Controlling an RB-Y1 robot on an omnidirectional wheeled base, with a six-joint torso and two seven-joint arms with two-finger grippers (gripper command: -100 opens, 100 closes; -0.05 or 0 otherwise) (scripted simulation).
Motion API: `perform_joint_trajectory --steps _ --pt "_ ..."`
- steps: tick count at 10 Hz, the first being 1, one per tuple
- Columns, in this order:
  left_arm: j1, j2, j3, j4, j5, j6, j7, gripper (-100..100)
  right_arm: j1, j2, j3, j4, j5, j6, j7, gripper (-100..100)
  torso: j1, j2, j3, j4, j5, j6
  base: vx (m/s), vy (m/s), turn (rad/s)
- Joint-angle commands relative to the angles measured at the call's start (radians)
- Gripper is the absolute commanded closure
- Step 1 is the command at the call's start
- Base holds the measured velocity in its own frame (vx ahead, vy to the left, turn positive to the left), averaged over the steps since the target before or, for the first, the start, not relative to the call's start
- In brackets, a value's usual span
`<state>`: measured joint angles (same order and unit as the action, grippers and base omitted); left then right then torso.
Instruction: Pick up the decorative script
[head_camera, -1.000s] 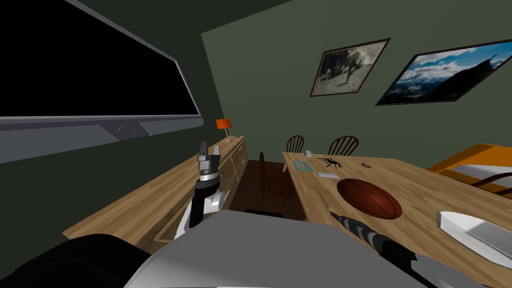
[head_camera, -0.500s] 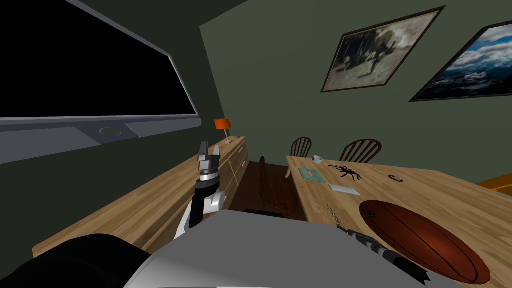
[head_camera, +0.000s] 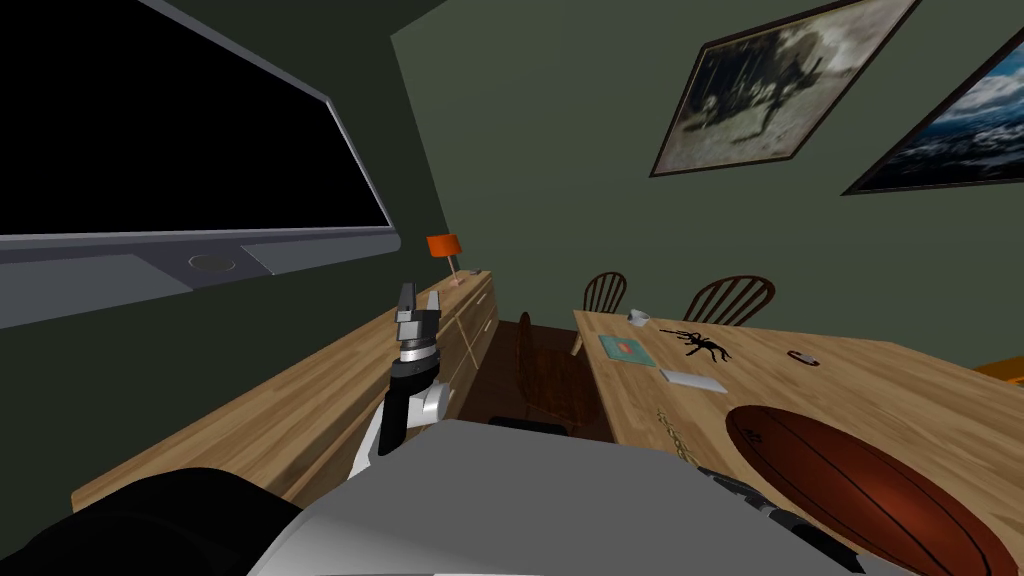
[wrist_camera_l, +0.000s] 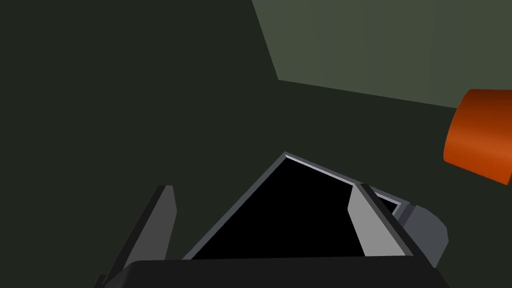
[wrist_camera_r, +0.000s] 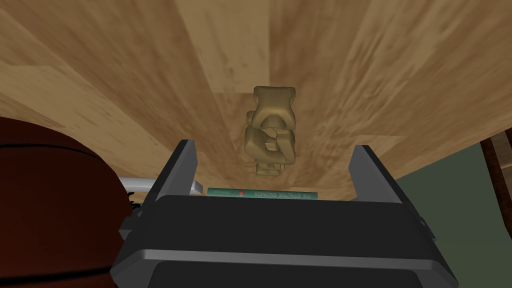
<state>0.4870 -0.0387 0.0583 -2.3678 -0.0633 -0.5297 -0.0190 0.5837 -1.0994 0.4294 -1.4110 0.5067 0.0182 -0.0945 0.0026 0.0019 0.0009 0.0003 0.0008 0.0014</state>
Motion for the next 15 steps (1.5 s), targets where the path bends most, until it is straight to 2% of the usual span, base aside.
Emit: perform_joint_trajectory --steps 1,15 --pt "0.000 0.000 0.000 0.000 0.000 0.000 0.000 0 0.000 0.000 0.000 0.000 0.000 0.000 0.000 -100 0.000 0.000 0.000 0.000 0.000 0.000 0.000 -0.014 0.039" --pt "0.000 0.000 0.000 0.000 0.000 0.000 0.000 0 0.000 0.003 0.004 0.008 -0.005 -0.002 -0.002 -100 0.000 0.000 0.000 0.000 0.000 0.000 0.000 -0.003 0.008"
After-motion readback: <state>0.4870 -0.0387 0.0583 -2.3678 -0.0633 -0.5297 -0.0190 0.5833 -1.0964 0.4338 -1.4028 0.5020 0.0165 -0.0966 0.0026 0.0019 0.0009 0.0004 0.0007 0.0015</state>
